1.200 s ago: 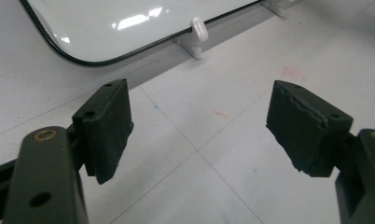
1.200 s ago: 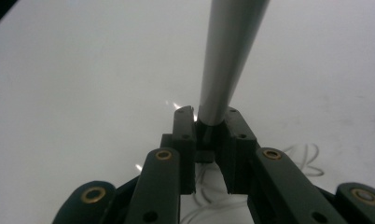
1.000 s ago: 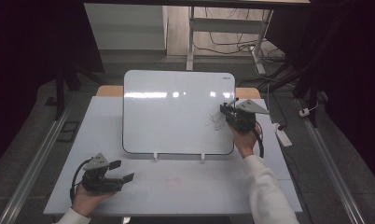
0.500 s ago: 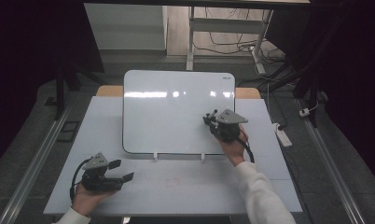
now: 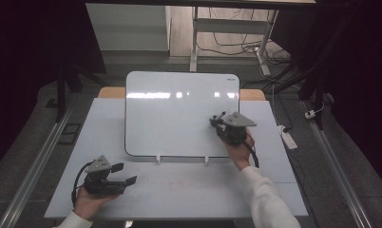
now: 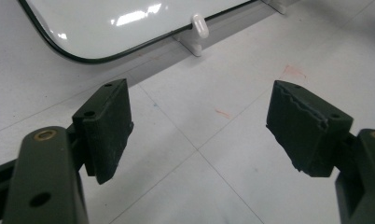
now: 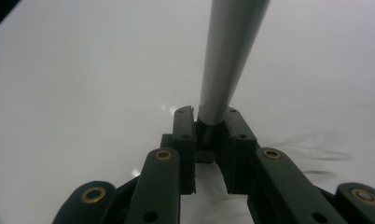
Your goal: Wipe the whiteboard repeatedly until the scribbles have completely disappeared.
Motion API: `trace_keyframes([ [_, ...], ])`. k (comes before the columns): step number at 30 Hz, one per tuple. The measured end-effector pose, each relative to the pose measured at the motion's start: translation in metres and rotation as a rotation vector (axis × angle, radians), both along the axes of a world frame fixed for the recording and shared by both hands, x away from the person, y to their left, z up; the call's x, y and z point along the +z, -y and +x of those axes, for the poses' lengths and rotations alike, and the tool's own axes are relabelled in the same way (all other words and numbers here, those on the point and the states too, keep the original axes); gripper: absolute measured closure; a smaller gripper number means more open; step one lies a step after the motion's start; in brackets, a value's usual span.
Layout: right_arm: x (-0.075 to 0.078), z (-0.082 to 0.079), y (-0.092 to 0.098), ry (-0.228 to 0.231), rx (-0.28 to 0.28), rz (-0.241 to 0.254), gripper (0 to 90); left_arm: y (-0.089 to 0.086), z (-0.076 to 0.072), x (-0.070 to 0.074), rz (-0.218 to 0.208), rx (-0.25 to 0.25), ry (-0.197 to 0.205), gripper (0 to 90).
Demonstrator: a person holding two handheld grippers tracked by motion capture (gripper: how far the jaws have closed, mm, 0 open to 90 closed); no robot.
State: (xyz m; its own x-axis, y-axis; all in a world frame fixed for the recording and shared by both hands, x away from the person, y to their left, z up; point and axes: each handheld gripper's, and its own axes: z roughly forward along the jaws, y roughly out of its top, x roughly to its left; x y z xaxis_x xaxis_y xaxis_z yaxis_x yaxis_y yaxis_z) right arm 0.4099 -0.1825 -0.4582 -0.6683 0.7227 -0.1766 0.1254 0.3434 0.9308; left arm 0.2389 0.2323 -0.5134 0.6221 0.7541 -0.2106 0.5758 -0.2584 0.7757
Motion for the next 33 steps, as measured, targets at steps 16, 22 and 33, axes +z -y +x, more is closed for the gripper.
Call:
trace_keyframes([
  [16, -0.011, -0.016, -0.005, 0.006, 0.068, -0.100, 77.9, -0.001, 0.001, 0.000, -0.011, 0.008, -0.006, 23.0],
  [22, -0.005, -0.005, 0.018, 0.018, -0.056, 0.031, 77.9, -0.001, 0.000, 0.000, -0.014, 0.008, -0.006, 23.0],
  [33, 0.002, 0.003, 0.014, 0.008, -0.017, 0.024, 77.9, -0.001, 0.001, 0.000, -0.015, 0.009, -0.005, 23.0],
])
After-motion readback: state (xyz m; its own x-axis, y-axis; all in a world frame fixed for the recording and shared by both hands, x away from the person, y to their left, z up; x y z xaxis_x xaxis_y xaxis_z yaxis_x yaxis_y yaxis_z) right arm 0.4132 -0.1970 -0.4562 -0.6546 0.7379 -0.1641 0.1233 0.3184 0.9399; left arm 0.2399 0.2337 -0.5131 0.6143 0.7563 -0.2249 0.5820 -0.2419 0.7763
